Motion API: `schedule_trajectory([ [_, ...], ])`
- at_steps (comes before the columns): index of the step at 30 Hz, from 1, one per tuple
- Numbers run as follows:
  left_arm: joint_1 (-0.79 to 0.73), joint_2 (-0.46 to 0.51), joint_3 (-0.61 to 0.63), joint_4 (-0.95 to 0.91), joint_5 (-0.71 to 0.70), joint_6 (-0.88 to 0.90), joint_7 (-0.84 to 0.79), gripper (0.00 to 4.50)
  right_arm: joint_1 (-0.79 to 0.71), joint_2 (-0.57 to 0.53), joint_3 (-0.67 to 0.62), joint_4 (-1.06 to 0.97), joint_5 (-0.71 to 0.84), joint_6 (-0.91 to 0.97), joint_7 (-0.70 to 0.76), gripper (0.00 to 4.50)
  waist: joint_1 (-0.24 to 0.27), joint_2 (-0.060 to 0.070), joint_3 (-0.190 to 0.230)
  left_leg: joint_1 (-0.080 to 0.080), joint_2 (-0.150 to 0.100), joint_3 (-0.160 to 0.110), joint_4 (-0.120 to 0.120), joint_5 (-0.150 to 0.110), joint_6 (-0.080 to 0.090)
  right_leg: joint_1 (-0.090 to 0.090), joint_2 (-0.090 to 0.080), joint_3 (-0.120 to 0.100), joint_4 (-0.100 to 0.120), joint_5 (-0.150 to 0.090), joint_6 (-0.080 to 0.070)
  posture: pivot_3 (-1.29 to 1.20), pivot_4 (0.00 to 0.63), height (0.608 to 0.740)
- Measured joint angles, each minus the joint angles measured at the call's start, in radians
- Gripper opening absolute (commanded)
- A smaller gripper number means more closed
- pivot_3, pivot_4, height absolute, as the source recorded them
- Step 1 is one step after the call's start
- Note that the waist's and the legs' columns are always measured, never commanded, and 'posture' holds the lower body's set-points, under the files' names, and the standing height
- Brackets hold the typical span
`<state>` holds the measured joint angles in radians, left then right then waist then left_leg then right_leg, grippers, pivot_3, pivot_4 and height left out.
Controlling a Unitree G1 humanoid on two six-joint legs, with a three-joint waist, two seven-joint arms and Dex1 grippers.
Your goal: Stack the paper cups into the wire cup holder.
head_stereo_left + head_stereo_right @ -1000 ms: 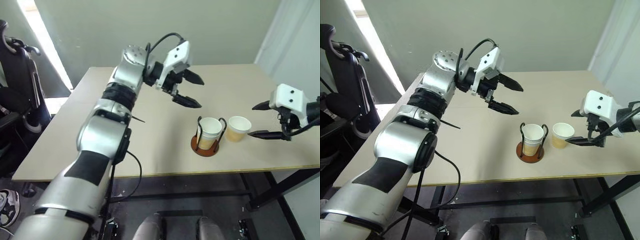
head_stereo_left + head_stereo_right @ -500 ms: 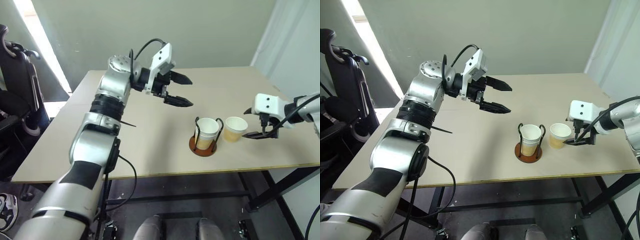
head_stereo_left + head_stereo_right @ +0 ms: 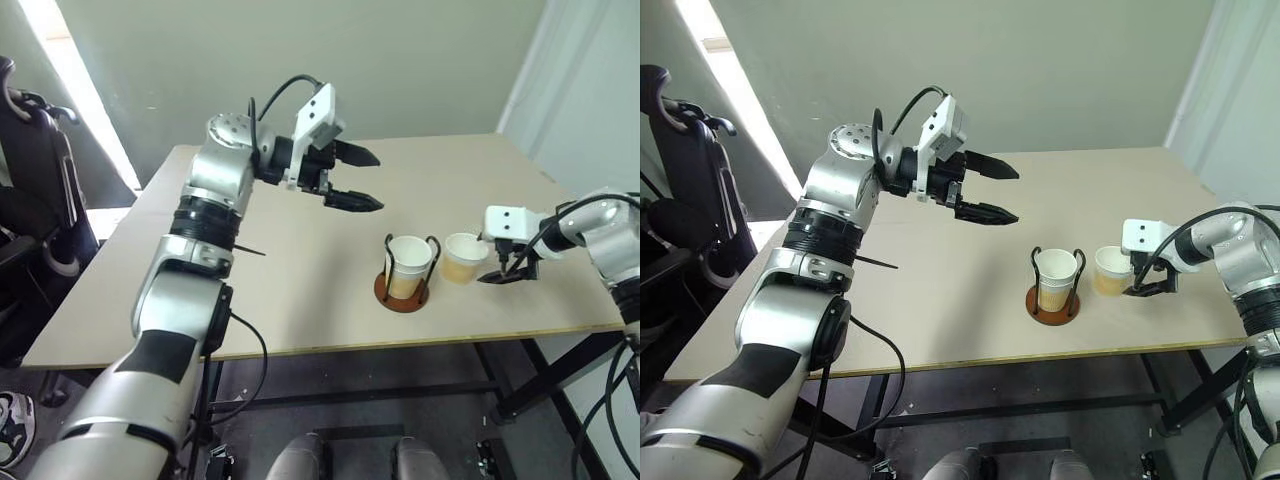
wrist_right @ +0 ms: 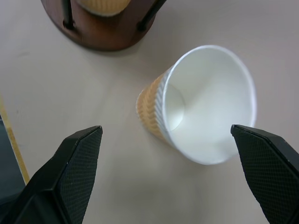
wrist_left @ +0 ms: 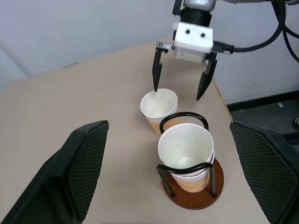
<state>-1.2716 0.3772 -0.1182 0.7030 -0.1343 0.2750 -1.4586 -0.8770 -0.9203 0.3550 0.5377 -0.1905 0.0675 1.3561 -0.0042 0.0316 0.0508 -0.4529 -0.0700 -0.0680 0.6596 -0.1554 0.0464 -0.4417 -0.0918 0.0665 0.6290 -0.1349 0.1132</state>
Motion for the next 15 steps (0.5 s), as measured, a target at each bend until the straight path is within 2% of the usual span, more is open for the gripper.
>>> schedule_trajectory([
  [6,0.010,0.038,-0.008,0.000,0.004,0.009,-0.001,4.47,-0.040,0.060,0.019,0.082,-0.053,-0.046,-0.005,4.50,-0.004,0.000,0.000,0.001,0.000,0.000,-0.004,0.001,-0.003,-0.001,0.000,0.001,-0.001,0.003,-0.005,0.00,0.000,0.740],
  [9,0.021,0.071,-0.012,0.002,0.010,0.006,-0.001,4.50,-0.056,0.086,0.020,0.111,-0.075,-0.062,-0.010,3.92,-0.005,0.000,0.000,0.001,0.000,-0.001,-0.007,0.001,-0.004,-0.002,0.000,0.001,-0.002,0.004,-0.008,0.00,0.000,0.740],
  [15,0.042,0.121,-0.013,0.010,0.016,-0.007,0.004,4.50,-0.074,0.102,0.020,0.140,-0.099,-0.083,0.000,1.80,-0.005,0.000,0.000,0.001,0.000,-0.001,-0.013,0.002,-0.005,-0.004,0.000,0.000,-0.002,0.004,-0.015,0.00,0.000,0.740],
])
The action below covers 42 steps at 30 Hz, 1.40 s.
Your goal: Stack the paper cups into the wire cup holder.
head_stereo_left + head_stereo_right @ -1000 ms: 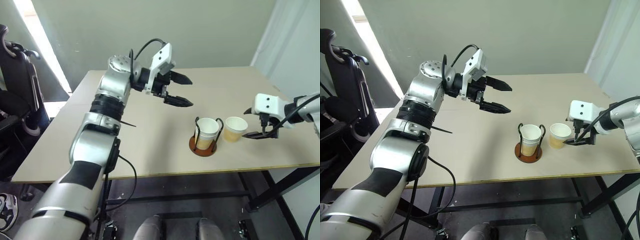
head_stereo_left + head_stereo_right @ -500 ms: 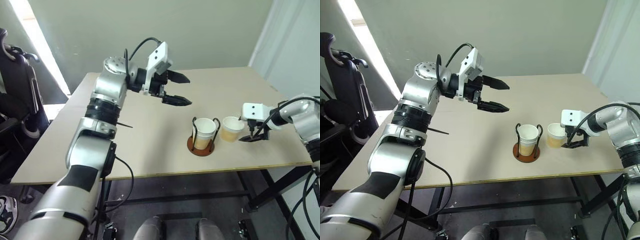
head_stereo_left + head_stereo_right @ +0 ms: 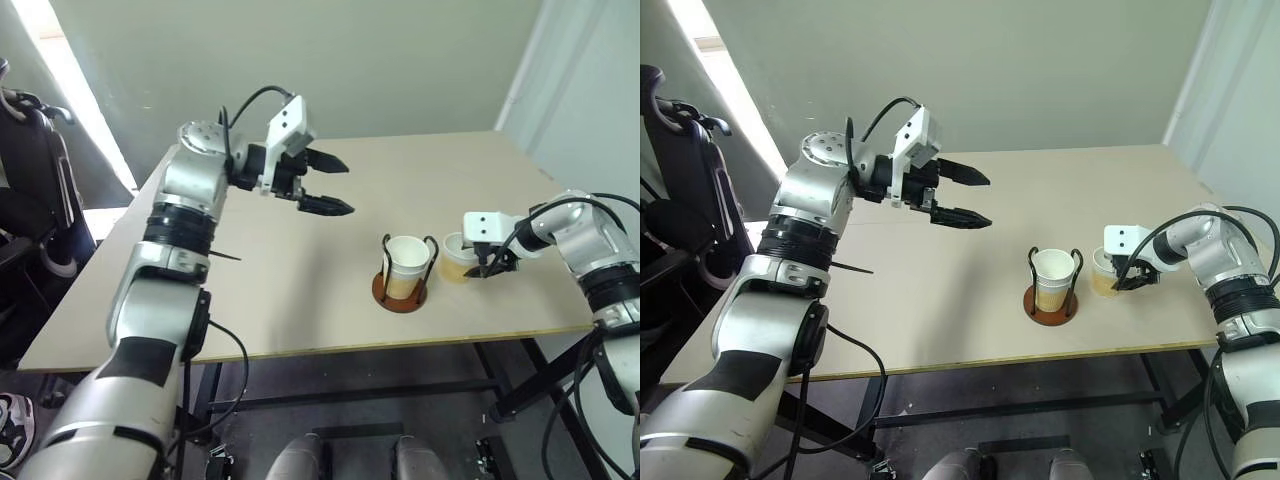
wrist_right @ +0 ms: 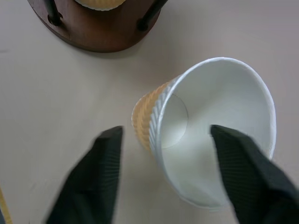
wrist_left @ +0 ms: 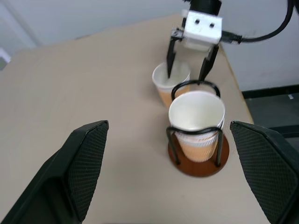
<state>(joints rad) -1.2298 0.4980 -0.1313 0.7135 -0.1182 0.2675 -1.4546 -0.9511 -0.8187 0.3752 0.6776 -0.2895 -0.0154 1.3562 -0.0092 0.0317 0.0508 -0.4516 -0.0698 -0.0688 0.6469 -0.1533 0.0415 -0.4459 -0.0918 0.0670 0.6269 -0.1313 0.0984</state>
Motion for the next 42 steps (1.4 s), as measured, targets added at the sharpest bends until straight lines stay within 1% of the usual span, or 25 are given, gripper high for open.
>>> schedule_trajectory([
  [5,0.032,0.034,-0.002,0.000,0.005,-0.001,-0.001,4.50,-0.002,0.012,0.000,0.004,-0.004,0.000,0.020,0.08,0.000,0.000,0.000,-0.001,0.000,0.000,0.000,0.000,0.000,-0.001,0.000,-0.001,0.000,-0.003,-0.002,0.00,0.000,0.740],
  [6,0.035,0.038,-0.003,0.002,0.007,-0.001,-0.001,4.50,-0.002,0.012,0.000,0.004,-0.004,0.002,0.027,0.04,0.000,0.000,0.000,-0.002,0.000,0.000,0.000,0.000,0.000,-0.002,0.000,-0.001,0.000,-0.004,-0.003,0.00,0.000,0.740],
  [11,0.037,0.048,-0.003,0.006,0.018,-0.005,-0.001,4.50,-0.002,0.012,0.000,-0.020,-0.003,0.014,0.057,0.04,0.000,0.000,0.000,-0.002,0.000,0.000,0.000,-0.001,-0.002,-0.002,0.000,-0.002,0.000,-0.007,-0.006,0.00,0.000,0.740],
  [12,0.037,0.048,-0.003,0.007,0.019,-0.006,-0.001,4.50,-0.002,0.012,0.000,-0.024,-0.003,0.018,0.063,0.04,0.000,0.000,0.000,-0.002,0.000,0.000,0.000,-0.001,-0.002,-0.002,0.000,-0.002,0.000,-0.007,-0.006,0.00,0.150,0.740],
  [13,0.035,0.048,-0.003,0.007,0.020,-0.006,-0.001,4.50,-0.002,0.011,0.000,-0.028,-0.003,0.022,0.068,0.04,0.000,0.000,0.000,-0.002,0.000,0.000,0.000,-0.001,-0.002,-0.002,0.000,-0.002,0.000,-0.007,-0.006,0.00,0.150,0.740],
  [14,0.029,0.050,-0.003,0.006,0.020,-0.009,-0.001,4.50,-0.002,0.006,-0.002,-0.039,-0.002,0.025,0.071,0.04,0.000,-0.002,0.020,0.001,0.000,-0.003,-0.002,-0.003,-0.005,0.002,0.000,-0.001,-0.003,-0.008,-0.007,0.00,0.150,0.740],
  [16,0.037,0.049,-0.007,0.016,0.023,-0.010,-0.002,4.50,0.001,0.006,-0.002,-0.057,0.001,0.037,0.078,0.04,-0.001,-0.006,0.031,-0.003,0.002,-0.004,-0.002,0.000,-0.006,-0.002,-0.001,0.007,-0.002,-0.008,-0.006,0.00,0.150,0.740],
  [18,0.039,0.048,-0.010,0.024,0.028,-0.010,-0.002,4.50,0.004,0.001,-0.002,-0.077,0.005,0.053,0.090,0.04,-0.001,-0.010,0.034,-0.003,0.002,-0.005,-0.002,0.001,-0.007,-0.002,0.000,0.008,-0.002,-0.008,-0.006,0.00,0.150,0.740],
  [21,0.039,0.048,-0.010,0.027,0.029,-0.010,-0.005,4.50,0.006,-0.016,-0.007,-0.118,0.017,0.075,0.100,0.04,-0.001,-0.012,0.035,-0.003,0.001,-0.005,-0.007,0.000,-0.009,-0.002,0.000,0.011,-0.004,-0.009,-0.005,0.00,0.150,0.740],
  [23,0.039,0.047,-0.010,0.030,0.031,-0.013,-0.006,4.50,0.006,-0.032,-0.019,-0.147,0.029,0.091,0.105,0.04,0.000,-0.013,0.036,-0.003,0.001,-0.005,-0.015,0.000,-0.009,-0.002,0.000,0.012,-0.011,-0.009,-0.005,0.00,0.150,0.740],
  [26,0.039,0.045,-0.011,0.032,0.033,-0.021,-0.006,4.50,0.003,-0.062,-0.047,-0.181,0.038,0.111,0.104,0.04,0.001,-0.013,0.036,-0.006,0.001,-0.005,-0.017,-0.002,-0.009,-0.004,0.000,0.011,-0.017,-0.010,-0.004,0.00,0.150,0.740],
  [31,0.039,0.030,-0.021,0.038,0.034,-0.029,-0.008,4.50,-0.015,-0.105,-0.103,-0.311,0.075,0.168,0.102,0.04,0.003,-0.014,0.037,-0.012,0.001,-0.005,-0.017,-0.005,-0.001,-0.009,0.000,0.011,-0.018,-0.016,0.001,0.00,0.150,0.740],
  [37,0.039,0.022,-0.023,0.056,0.034,-0.041,-0.021,4.50,-0.035,-0.167,-0.186,-0.529,0.181,0.336,0.144,0.04,0.008,-0.014,0.039,-0.020,0.001,-0.005,-0.015,-0.011,0.002,-0.014,0.000,0.010,-0.018,-0.020,0.005,0.00,0.150,0.740],
  [40,0.039,0.011,-0.026,0.066,0.035,-0.049,-0.022,4.50,-0.075,-0.188,-0.214,-0.664,0.260,0.456,0.176,0.04,0.008,-0.015,0.040,-0.021,0.001,-0.005,-0.014,-0.013,0.001,-0.014,0.000,0.009,-0.019,-0.022,0.008,0.00,0.150,0.740],
  [42,0.039,0.006,-0.027,0.073,0.035,-0.054,-0.023,4.50,-0.086,-0.204,-0.231,-0.746,0.309,0.530,0.189,0.04,0.009,-0.017,0.042,-0.021,0.001,-0.006,-0.014,-0.014,0.001,-0.013,0.000,0.009,-0.019,-0.025,0.008,0.00,0.150,0.740],
])
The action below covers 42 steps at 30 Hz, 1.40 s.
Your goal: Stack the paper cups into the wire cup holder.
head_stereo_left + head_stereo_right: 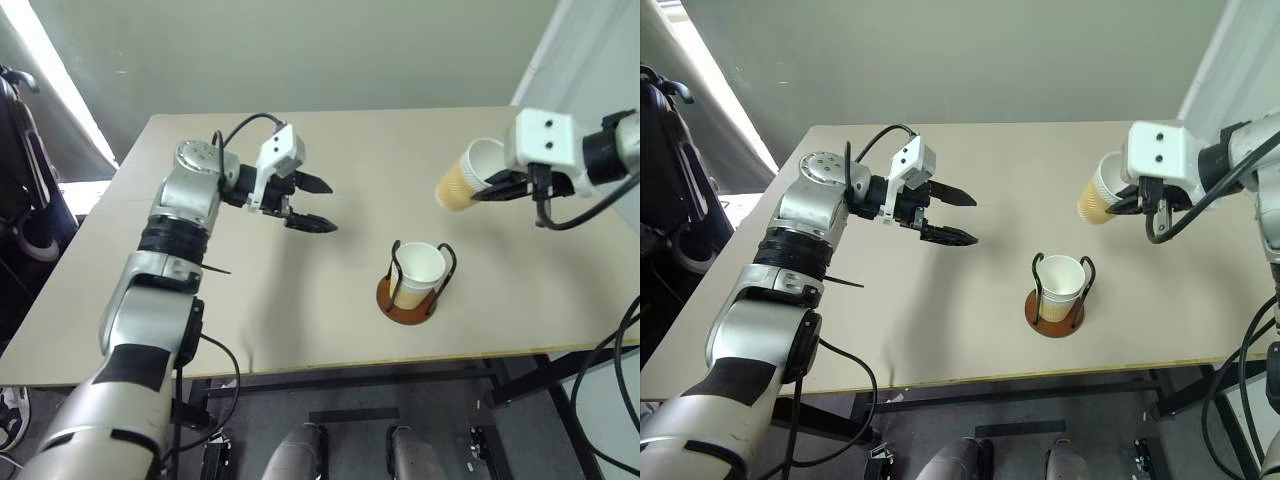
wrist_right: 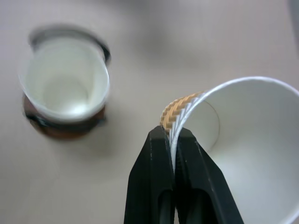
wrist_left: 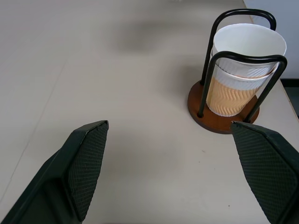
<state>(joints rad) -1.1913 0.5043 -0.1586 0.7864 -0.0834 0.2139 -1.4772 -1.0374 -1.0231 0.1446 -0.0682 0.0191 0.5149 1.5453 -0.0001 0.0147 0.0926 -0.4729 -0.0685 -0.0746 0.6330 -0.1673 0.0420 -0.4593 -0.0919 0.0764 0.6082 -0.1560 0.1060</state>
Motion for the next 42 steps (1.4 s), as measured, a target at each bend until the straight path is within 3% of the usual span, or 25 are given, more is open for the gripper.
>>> schedule_trajectory([
  [5,0.000,-0.011,-0.001,0.010,0.000,-0.013,-0.008,4.50,0.029,-0.033,-0.008,-0.180,0.104,0.151,0.010,0.04,0.003,-0.003,0.002,0.000,0.000,0.000,0.003,-0.002,-0.003,0.001,0.000,0.000,0.001,-0.006,-0.001,0.00,0.150,0.740],
  [12,-0.001,-0.018,-0.003,0.012,-0.004,-0.016,-0.053,4.50,0.071,-0.057,-0.003,-0.268,0.177,0.214,0.004,0.04,0.005,-0.004,0.004,-0.002,0.000,-0.001,0.011,-0.008,0.004,0.001,0.000,0.000,0.002,-0.007,0.001,0.00,0.150,0.740],
  [23,0.000,0.010,-0.025,-0.095,-0.098,0.055,-0.099,4.50,0.135,-0.117,0.055,-0.296,0.194,0.165,0.022,0.04,0.005,-0.004,0.006,-0.002,0.000,-0.001,0.014,-0.008,0.004,0.002,0.000,0.000,0.002,-0.006,0.002,0.00,0.150,0.740],
  [36,0.000,0.028,-0.055,-0.119,-0.148,0.074,-0.102,4.50,0.135,-0.103,0.151,-0.274,0.167,0.059,0.036,0.04,0.005,-0.005,0.006,-0.002,0.000,-0.001,0.014,-0.009,0.004,0.003,0.000,0.000,0.001,-0.006,0.003,0.00,0.150,0.740],
  [39,0.000,0.028,-0.055,-0.120,-0.148,0.072,-0.102,4.50,0.128,-0.078,0.180,-0.251,0.140,0.036,0.035,0.62,0.005,-0.005,0.006,-0.001,0.000,-0.001,0.014,-0.009,0.005,0.003,0.000,0.000,0.001,-0.006,0.003,0.00,0.150,0.740],
  [42,0.003,0.028,-0.055,-0.122,-0.147,0.069,-0.102,4.50,0.119,-0.045,0.189,-0.241,0.134,0.039,0.033,1.59,0.005,-0.005,0.007,-0.001,0.000,-0.001,0.014,-0.008,0.005,0.003,0.000,0.000,0.001,-0.005,0.003,0.00,0.150,0.740],
])
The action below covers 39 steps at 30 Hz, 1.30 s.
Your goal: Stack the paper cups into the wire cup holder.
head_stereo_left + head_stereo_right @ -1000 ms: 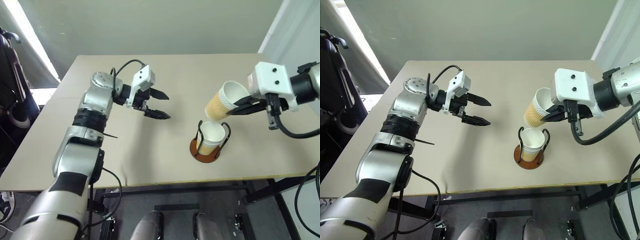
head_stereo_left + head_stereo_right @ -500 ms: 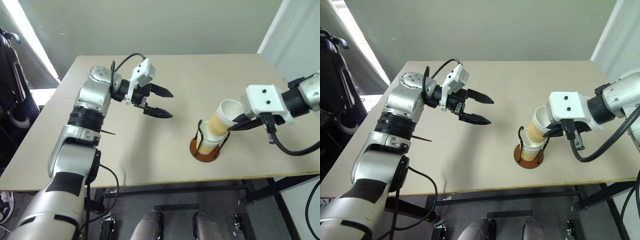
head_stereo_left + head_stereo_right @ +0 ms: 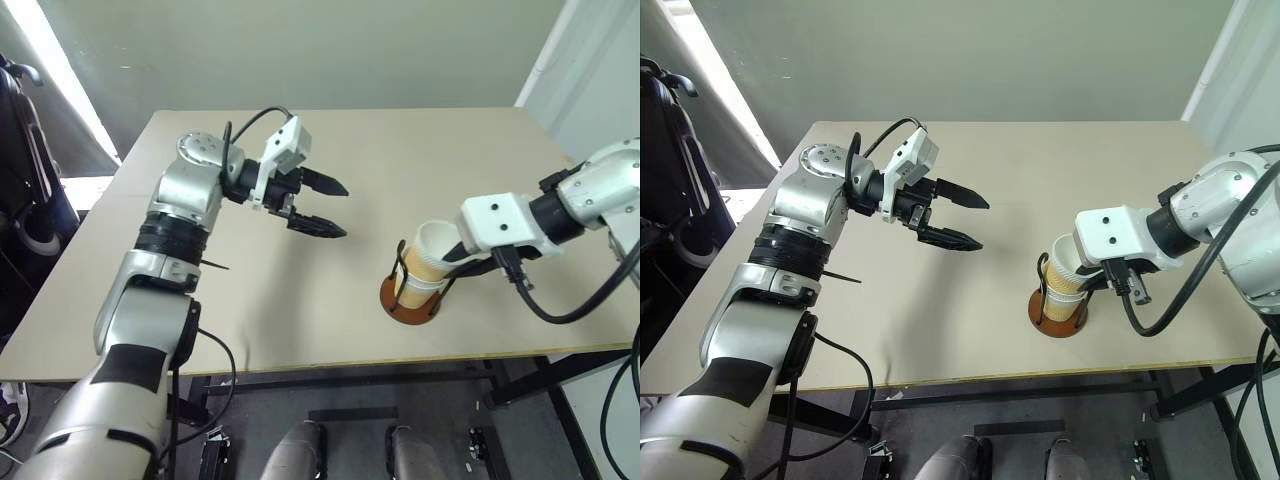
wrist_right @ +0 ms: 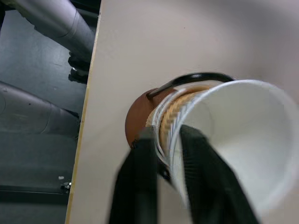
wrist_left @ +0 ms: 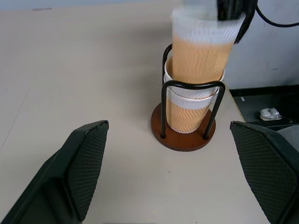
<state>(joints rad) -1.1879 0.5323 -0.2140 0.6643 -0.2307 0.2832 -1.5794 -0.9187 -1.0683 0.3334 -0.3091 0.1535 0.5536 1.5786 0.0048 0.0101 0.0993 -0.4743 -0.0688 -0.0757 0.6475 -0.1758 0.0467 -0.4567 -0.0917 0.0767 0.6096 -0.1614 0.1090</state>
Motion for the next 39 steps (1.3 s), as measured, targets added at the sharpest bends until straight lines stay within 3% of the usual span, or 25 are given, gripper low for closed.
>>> schedule_trajectory([
  [5,0.028,0.002,-0.001,-0.012,0.001,0.000,0.000,4.50,-0.056,0.083,-0.016,0.026,0.041,0.086,-0.051,3.32,-0.001,-0.001,0.001,0.000,0.000,0.000,0.000,0.000,0.000,0.000,0.000,0.000,0.000,0.000,0.000,0.00,0.150,0.740],
  [11,0.039,0.006,0.008,-0.033,0.000,0.022,0.028,4.50,-0.144,0.178,-0.200,0.137,0.155,0.296,-0.213,3.32,0.004,-0.001,0.001,0.000,0.000,-0.001,0.000,0.000,0.000,0.000,0.000,0.000,0.000,0.000,-0.001,0.00,0.150,0.740],
  [16,0.068,0.004,0.046,-0.037,-0.002,0.049,0.106,4.50,-0.090,0.225,-0.301,0.202,0.181,0.348,-0.376,3.32,0.005,-0.001,0.002,0.002,-0.001,-0.003,0.000,-0.002,-0.002,0.002,0.000,-0.001,0.000,-0.001,-0.002,0.00,0.150,0.740],
  [21,0.107,-0.015,0.101,-0.057,-0.003,0.066,0.249,4.50,0.035,0.292,-0.370,0.381,0.109,0.250,-0.623,3.32,0.006,0.000,0.003,0.003,-0.001,-0.003,0.001,-0.001,-0.002,0.002,0.000,-0.001,0.000,0.005,0.007,0.00,0.150,0.740],
  [26,0.139,-0.048,0.175,-0.079,-0.008,0.090,0.429,4.50,0.050,0.342,-0.469,0.556,0.077,0.152,-0.821,3.32,0.006,0.000,0.003,0.003,-0.001,-0.002,0.001,-0.001,-0.002,0.002,0.000,-0.001,0.000,0.006,0.007,0.00,0.150,0.740],
  [39,0.299,-0.116,0.314,-0.232,-0.018,0.135,0.825,4.50,0.116,0.476,-0.565,0.764,0.067,-0.058,-1.128,3.32,0.005,0.001,0.004,0.005,0.000,-0.002,0.001,-0.001,-0.004,0.003,0.000,-0.002,0.000,0.010,0.004,0.00,0.150,0.740],
])
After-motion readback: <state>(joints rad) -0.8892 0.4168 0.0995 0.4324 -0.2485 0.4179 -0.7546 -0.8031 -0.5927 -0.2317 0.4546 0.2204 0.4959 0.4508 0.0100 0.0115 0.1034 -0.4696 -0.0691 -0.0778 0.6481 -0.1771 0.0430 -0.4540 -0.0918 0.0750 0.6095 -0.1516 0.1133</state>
